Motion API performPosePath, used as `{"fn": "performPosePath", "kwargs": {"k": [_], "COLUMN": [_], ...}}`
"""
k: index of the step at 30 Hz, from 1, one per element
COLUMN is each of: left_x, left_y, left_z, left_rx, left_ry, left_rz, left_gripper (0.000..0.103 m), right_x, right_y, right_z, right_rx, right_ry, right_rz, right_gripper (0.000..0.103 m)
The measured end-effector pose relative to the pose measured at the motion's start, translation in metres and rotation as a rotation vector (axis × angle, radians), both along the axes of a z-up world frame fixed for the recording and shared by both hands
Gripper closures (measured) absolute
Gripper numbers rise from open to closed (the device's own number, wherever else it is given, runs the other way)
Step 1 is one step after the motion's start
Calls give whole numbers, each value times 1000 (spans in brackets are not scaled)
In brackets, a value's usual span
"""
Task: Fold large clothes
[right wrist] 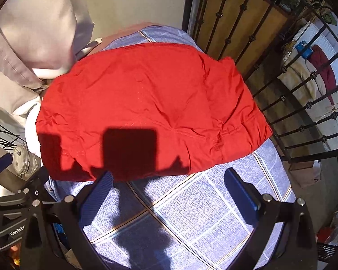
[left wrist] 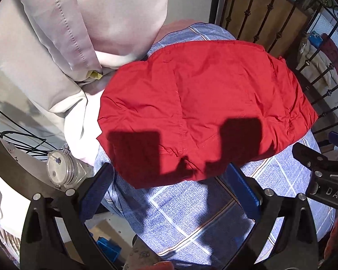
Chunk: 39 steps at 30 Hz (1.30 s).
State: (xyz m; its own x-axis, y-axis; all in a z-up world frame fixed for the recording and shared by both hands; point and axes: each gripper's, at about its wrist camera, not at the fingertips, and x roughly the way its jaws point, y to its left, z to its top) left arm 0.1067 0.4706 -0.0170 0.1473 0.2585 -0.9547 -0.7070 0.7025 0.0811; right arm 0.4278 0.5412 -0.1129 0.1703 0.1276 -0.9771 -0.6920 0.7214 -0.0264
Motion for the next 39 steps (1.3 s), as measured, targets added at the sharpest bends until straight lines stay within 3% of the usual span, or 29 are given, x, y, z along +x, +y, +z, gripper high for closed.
{"fn": "performPosePath", "kwargs": {"k": [39], "left_x": [-3], "left_y": [1], "left_z": [3], "left_rx": [-9], "left_ry": [3], "left_rz": [23], "left_gripper": [4], "right_x": [1], "right_y": [-2], "right_z": [7], "right_rx": [13], "right_ry": [3], "right_rz": [-11], "right_gripper": [5]}}
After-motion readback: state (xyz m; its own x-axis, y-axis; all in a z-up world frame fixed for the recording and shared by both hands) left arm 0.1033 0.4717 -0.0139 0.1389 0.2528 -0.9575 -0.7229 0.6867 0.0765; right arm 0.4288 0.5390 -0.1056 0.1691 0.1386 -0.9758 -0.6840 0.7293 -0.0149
